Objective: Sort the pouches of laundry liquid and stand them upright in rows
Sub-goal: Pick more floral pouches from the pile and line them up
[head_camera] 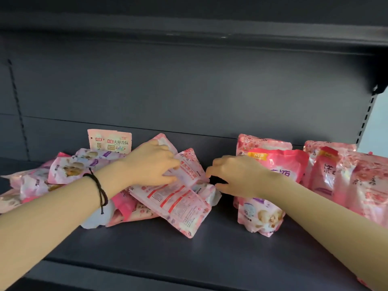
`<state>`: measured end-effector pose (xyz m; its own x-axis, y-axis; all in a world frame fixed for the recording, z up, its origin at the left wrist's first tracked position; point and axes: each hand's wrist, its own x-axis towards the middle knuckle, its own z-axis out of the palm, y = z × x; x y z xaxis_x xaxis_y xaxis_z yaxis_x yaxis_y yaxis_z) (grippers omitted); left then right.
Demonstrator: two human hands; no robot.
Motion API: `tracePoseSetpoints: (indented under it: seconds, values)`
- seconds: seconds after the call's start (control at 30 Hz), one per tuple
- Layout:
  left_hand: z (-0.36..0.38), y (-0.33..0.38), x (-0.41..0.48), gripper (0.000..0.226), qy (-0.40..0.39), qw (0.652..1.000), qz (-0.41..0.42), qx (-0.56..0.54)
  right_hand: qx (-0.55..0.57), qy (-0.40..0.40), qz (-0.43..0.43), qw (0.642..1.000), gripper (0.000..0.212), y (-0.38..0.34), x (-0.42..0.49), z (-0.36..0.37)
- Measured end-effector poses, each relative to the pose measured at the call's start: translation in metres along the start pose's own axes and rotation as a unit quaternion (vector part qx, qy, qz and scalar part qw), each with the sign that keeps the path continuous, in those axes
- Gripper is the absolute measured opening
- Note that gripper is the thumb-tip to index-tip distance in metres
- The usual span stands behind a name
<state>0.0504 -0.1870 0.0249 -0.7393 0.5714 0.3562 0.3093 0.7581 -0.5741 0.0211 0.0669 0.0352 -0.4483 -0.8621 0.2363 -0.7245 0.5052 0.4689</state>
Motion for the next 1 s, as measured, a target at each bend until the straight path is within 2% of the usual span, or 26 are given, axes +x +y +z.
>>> tracePoseSetpoints:
  seconds: [0.13, 0.23, 0.4, 0.5, 0.57, 0.63, 0.73, 0.83, 0.9, 1.0]
  values:
    - [0.018, -0.031, 0.002, 0.042, 0.006, 1.0, 0.015, 0.014, -0.018, -0.027, 0.034, 0.999, 0.021, -0.003, 0.042, 0.007]
    - [0.032, -0.054, 0.01, 0.04, 0.012, 1.0, 0.016, 0.01, -0.015, -0.058, 0.079, 0.995, 0.029, 0.002, 0.07, 0.018]
    - [0.057, -0.072, 0.034, 0.02, -0.031, 0.998, -0.015, -0.056, -0.008, -0.075, 0.154, 0.985, 0.034, 0.015, 0.1, 0.039]
    - [0.073, -0.069, 0.049, 0.019, -0.042, 0.994, -0.04, -0.094, 0.01, -0.075, 0.186, 0.98, 0.033, 0.021, 0.112, 0.055]
    - [0.081, -0.066, 0.058, 0.027, -0.049, 0.982, -0.08, -0.166, 0.035, -0.064, 0.222, 0.972, 0.03, 0.024, 0.12, 0.067]
    - [0.087, -0.063, 0.066, 0.035, -0.06, 0.96, -0.123, -0.242, 0.071, -0.068, 0.283, 0.954, 0.031, 0.028, 0.128, 0.078]
    - [0.094, -0.056, 0.075, 0.04, -0.081, 0.934, -0.166, -0.304, 0.136, -0.12, 0.37, 0.911, 0.037, 0.033, 0.139, 0.096]
    - [0.098, -0.053, 0.077, 0.04, -0.098, 0.911, -0.192, -0.351, 0.271, -0.166, 0.411, 0.855, 0.036, 0.034, 0.151, 0.116]
    - [0.098, -0.054, 0.075, 0.04, -0.105, 0.906, -0.198, -0.359, 0.329, -0.146, 0.433, 0.827, 0.033, 0.034, 0.155, 0.125]
    - [0.096, -0.058, 0.074, 0.048, -0.099, 0.892, -0.216, -0.385, 0.366, -0.049, 0.464, 0.805, 0.031, 0.037, 0.151, 0.124]
